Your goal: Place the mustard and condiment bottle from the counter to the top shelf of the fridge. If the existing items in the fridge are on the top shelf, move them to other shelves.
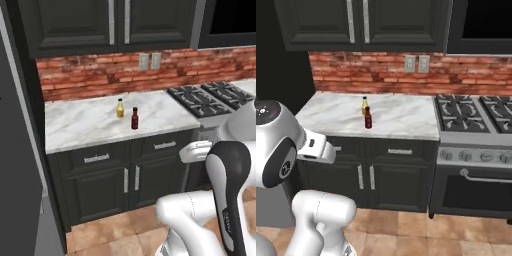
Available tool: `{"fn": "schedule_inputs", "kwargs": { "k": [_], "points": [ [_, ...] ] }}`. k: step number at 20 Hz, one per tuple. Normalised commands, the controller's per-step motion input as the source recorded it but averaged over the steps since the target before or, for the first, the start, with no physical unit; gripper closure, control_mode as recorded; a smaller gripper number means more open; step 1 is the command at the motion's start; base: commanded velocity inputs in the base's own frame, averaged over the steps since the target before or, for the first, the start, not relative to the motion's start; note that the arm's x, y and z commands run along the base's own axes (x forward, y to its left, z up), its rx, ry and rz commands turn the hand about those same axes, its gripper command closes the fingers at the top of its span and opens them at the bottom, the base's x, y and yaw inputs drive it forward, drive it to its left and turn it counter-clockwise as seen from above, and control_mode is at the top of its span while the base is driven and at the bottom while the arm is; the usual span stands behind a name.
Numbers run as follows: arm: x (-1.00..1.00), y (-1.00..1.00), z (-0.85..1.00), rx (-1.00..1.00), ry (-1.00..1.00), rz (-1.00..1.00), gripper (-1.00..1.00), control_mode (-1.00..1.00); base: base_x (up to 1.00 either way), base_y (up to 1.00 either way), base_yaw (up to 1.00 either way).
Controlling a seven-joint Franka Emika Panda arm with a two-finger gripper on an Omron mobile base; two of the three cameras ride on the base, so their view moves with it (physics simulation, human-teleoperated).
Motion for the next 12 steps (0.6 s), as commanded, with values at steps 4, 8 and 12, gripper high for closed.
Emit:
{"fn": "schedule_inputs", "kwargs": {
  "k": [4,8,12],
  "points": [
    [0.00,0.00,0.00,0.00,0.00,0.00,-1.00,1.00,0.52,-0.21,0.02],
    [0.00,0.00,0.00,0.00,0.00,0.00,-1.00,1.00,0.51,-0.39,0.06],
    [0.00,0.00,0.00,0.00,0.00,0.00,-1.00,1.00,0.45,-0.48,0.02]
  ]
}}
